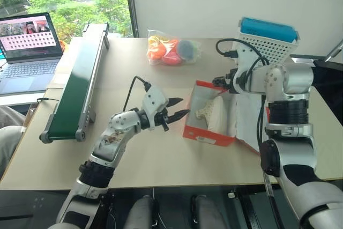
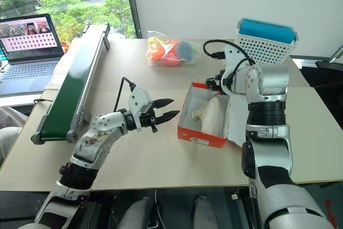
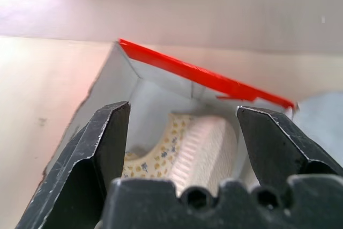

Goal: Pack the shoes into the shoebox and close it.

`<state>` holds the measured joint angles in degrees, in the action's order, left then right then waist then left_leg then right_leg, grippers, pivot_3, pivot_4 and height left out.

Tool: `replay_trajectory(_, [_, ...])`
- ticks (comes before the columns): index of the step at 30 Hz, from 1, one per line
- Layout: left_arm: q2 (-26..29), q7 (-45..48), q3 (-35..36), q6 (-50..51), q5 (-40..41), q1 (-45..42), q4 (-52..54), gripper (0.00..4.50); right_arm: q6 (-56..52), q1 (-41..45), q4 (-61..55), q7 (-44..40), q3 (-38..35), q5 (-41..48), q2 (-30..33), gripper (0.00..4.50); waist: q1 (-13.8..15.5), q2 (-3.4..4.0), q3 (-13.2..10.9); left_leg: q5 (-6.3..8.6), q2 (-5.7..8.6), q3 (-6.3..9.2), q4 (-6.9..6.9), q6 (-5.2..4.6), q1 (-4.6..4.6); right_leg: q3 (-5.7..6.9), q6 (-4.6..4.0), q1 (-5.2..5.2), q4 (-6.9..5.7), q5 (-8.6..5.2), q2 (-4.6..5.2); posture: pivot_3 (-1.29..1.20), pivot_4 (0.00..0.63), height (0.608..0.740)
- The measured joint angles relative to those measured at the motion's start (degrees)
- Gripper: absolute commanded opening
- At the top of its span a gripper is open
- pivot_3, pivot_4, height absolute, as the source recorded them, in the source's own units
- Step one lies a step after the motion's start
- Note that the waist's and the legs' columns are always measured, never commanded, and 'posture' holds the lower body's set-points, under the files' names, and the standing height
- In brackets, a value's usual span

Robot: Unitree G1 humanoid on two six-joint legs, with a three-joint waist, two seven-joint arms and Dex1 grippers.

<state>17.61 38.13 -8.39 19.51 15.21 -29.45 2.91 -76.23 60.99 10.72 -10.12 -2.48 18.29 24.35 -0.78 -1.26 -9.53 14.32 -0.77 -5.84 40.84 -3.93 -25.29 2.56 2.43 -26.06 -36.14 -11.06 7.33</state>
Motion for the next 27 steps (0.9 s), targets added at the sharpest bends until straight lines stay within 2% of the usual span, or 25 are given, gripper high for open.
replay_trajectory(7, [-3.23,-21.49,11.73,3.22,-4.27,-5.04,-9.19,2.21,13.97,-8.77,-17.46,-14.45,6.28,1.89,4.83,3.77,-0.02,-0.02,0.00,0.01,0.00,0.07,0.00,-0.01,-0.01,0.04,0.04,0.01,0.03,0.02,0.00,0.00,0.150,0.705])
replay_trajectory(11, [-1.24,-30.11,18.41,4.61,-6.08,-5.62,-13.11,2.21,19.47,-15.92,-29.98,-22.76,7.26,6.65,5.15,3.77,-0.17,-0.03,0.00,-0.01,-0.02,0.07,0.00,0.03,-0.01,0.07,0.03,0.00,0.01,0.02,0.00,0.00,0.150,0.705])
replay_trajectory(14, [1.22,-33.05,22.18,4.85,-6.17,-5.64,-16.35,2.96,23.71,-19.99,-35.19,-26.50,10.63,7.32,5.53,3.83,-0.01,-0.08,0.03,-0.01,-0.02,0.09,0.12,0.03,0.00,0.09,0.04,0.05,-0.03,0.03,0.01,0.00,0.150,0.705])
replay_trajectory(16, [2.64,-33.24,23.02,4.76,-6.25,-5.54,-17.97,3.60,26.97,-22.25,-35.51,-27.50,12.63,6.15,5.59,4.32,0.15,-0.16,0.08,-0.01,-0.01,0.13,0.14,0.03,0.01,0.14,0.03,0.10,-0.02,0.04,0.01,0.00,0.150,0.705])
replay_trajectory(17, [3.32,-33.38,23.63,4.60,-6.28,-5.51,-18.89,4.06,28.48,-23.53,-35.45,-28.01,13.65,5.38,5.55,4.50,0.36,-0.17,0.07,-0.01,0.00,0.14,0.14,0.03,0.01,0.15,0.04,0.11,0.00,0.05,0.04,0.00,0.150,0.705])
replay_trajectory(18, [3.75,-33.37,23.97,4.45,-6.26,-5.51,-19.54,4.36,30.02,-24.48,-35.20,-28.45,14.09,4.95,5.48,4.50,0.53,-0.18,0.08,-0.01,0.01,0.14,0.15,0.04,0.01,0.16,0.04,0.11,0.02,0.05,0.05,0.00,0.150,0.705])
replay_trajectory(19, [4.07,-33.37,24.27,4.42,-6.24,-5.51,-19.92,4.47,31.16,-25.34,-34.94,-28.76,14.50,4.67,5.48,4.50,0.62,-0.21,0.08,-0.02,0.01,0.13,0.13,0.04,0.01,0.16,0.04,0.11,0.03,0.05,0.05,0.00,0.150,0.705])
replay_trajectory(27, [6.85,-33.06,25.42,4.82,-6.12,-5.53,-22.42,4.47,36.79,-31.10,-33.80,-31.46,15.99,3.75,4.60,4.50,0.74,-0.25,0.09,-0.06,-0.02,0.11,0.14,0.12,0.02,0.23,-0.01,0.10,0.01,0.08,0.05,0.00,0.150,0.705])
